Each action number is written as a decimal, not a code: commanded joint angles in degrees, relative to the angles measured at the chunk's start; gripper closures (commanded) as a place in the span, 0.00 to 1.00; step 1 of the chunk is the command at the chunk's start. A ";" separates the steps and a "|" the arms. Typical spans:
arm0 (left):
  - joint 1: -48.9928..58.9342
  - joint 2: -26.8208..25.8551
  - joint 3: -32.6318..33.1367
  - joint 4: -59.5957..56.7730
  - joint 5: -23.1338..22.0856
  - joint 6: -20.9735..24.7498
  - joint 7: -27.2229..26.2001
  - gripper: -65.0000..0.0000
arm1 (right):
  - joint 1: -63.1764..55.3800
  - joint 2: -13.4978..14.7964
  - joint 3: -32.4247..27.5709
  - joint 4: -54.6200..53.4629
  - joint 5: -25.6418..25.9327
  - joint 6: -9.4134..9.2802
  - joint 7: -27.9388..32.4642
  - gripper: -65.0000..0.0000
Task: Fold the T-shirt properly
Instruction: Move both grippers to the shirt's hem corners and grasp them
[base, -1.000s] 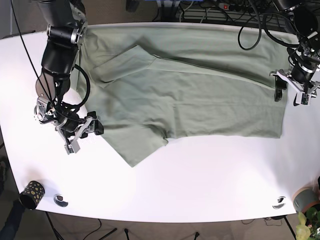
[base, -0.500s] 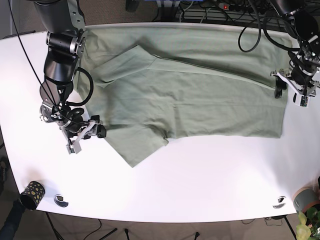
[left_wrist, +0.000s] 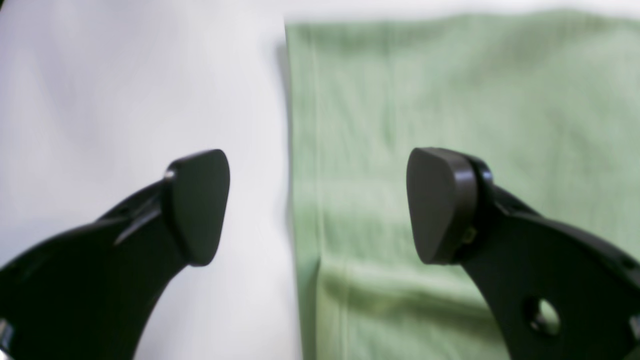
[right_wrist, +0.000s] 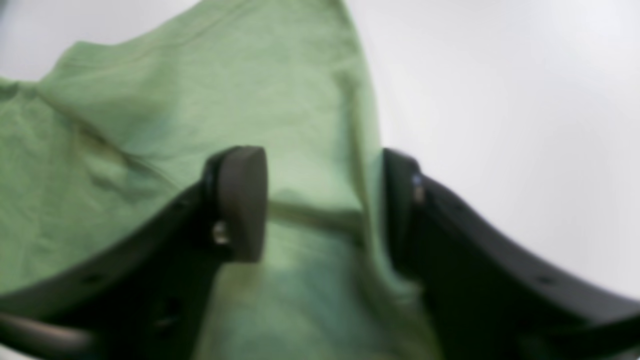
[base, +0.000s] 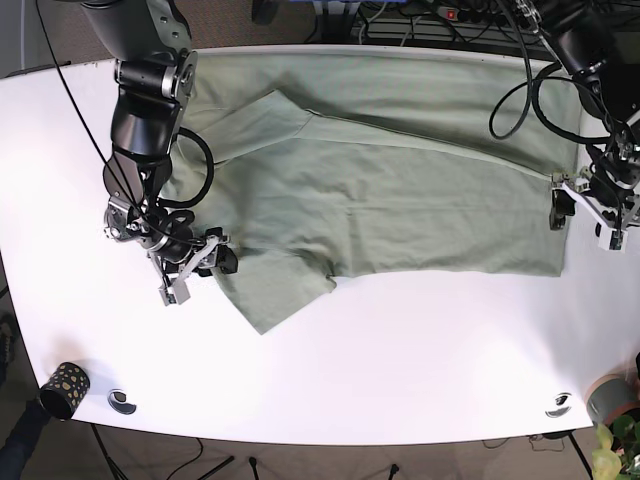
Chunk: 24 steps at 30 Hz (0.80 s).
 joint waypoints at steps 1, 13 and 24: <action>-2.93 -2.23 0.89 -3.16 -0.64 2.65 -1.00 0.20 | 0.95 0.44 0.05 0.48 -0.47 0.14 -0.53 0.74; -18.14 -6.10 9.24 -27.95 -0.64 11.35 -6.19 0.20 | 1.04 0.61 0.05 0.57 -0.47 0.14 -0.53 1.00; -26.05 -6.28 16.01 -42.02 -0.82 11.00 -10.41 0.20 | 0.95 0.53 0.05 0.57 -0.47 0.14 -0.53 1.00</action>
